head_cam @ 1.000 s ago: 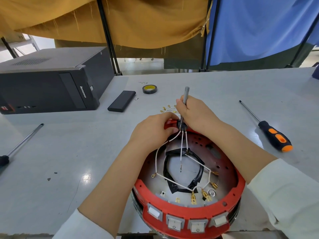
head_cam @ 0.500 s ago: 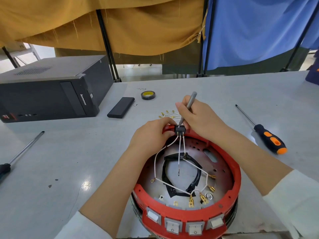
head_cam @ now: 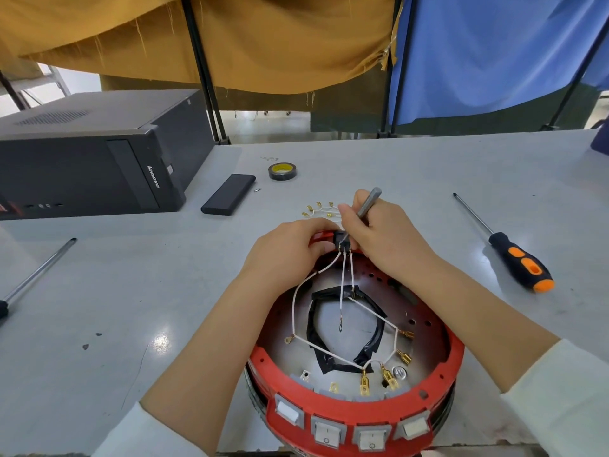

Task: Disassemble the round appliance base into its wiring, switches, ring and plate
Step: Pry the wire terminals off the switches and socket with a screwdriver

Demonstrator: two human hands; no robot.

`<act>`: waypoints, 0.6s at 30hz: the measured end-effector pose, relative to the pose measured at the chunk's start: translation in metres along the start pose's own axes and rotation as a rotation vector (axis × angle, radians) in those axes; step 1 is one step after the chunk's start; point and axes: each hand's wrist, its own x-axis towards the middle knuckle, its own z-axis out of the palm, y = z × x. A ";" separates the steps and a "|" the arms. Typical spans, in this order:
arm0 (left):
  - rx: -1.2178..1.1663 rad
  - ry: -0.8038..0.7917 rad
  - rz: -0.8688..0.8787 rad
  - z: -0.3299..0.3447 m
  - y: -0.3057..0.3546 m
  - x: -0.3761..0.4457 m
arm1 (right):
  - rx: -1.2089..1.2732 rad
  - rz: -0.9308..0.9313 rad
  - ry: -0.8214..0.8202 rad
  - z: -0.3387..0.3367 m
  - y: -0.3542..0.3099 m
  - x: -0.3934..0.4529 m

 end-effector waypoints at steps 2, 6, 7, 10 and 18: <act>0.007 -0.008 0.001 0.000 0.000 0.000 | -0.019 -0.006 0.000 0.000 -0.001 -0.001; 0.027 0.009 0.014 0.001 0.000 -0.001 | -0.050 -0.008 -0.024 -0.001 -0.005 -0.002; 0.033 0.012 0.015 0.002 0.001 -0.001 | -0.049 -0.005 -0.036 -0.002 -0.005 -0.001; 0.048 0.011 0.013 0.002 0.001 -0.001 | -0.027 0.025 -0.063 -0.002 -0.006 0.004; 0.080 0.024 -0.002 0.003 0.003 0.000 | -0.084 0.163 -0.137 0.001 -0.012 0.026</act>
